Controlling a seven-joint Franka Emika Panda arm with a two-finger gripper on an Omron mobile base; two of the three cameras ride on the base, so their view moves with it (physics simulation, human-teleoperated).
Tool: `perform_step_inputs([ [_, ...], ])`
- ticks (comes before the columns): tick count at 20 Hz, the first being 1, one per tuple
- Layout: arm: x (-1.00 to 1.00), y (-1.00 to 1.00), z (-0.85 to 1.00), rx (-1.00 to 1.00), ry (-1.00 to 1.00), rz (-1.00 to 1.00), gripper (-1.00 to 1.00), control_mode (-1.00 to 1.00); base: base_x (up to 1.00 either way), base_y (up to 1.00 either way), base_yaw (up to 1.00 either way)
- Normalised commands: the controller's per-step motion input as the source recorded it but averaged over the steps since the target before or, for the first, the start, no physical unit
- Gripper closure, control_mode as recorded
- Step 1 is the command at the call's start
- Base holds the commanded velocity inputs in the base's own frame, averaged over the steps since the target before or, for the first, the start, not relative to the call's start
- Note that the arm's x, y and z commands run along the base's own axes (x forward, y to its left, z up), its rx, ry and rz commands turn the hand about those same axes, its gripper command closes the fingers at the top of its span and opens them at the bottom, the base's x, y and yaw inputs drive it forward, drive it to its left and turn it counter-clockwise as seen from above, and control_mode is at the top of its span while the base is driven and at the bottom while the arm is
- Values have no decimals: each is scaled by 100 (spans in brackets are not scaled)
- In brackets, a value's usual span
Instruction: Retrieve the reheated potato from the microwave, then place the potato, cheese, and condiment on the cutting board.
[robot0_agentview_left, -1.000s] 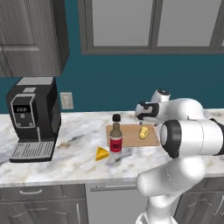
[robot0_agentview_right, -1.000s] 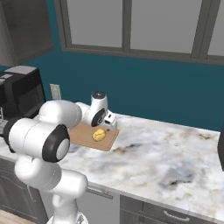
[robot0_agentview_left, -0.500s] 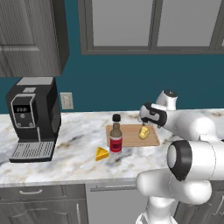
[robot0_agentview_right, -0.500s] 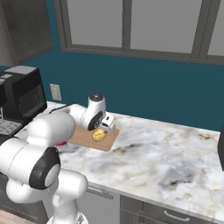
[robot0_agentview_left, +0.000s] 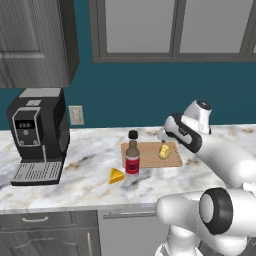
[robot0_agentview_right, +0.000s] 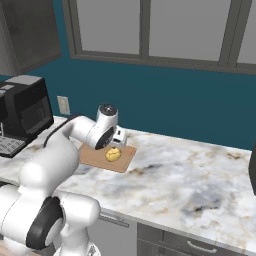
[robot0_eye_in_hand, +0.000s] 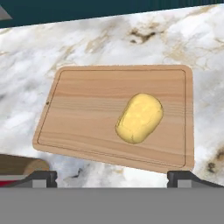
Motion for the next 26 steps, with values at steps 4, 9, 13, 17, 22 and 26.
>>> perform_step_inputs([
  [4,-23,30,43,0,0,19,-100,-100,0,0,0],
  [9,-28,28,45,-2,0,15,-100,-100,0,0,0],
  [13,-27,32,43,-8,-3,10,-100,-100,0,0,0],
  [17,-24,35,40,-9,-7,10,-100,-100,0,0,0],
  [22,-20,42,30,-9,-12,10,-100,-100,0,0,0],
  [26,-8,50,19,-7,-14,10,-100,-100,0,0,0],
])
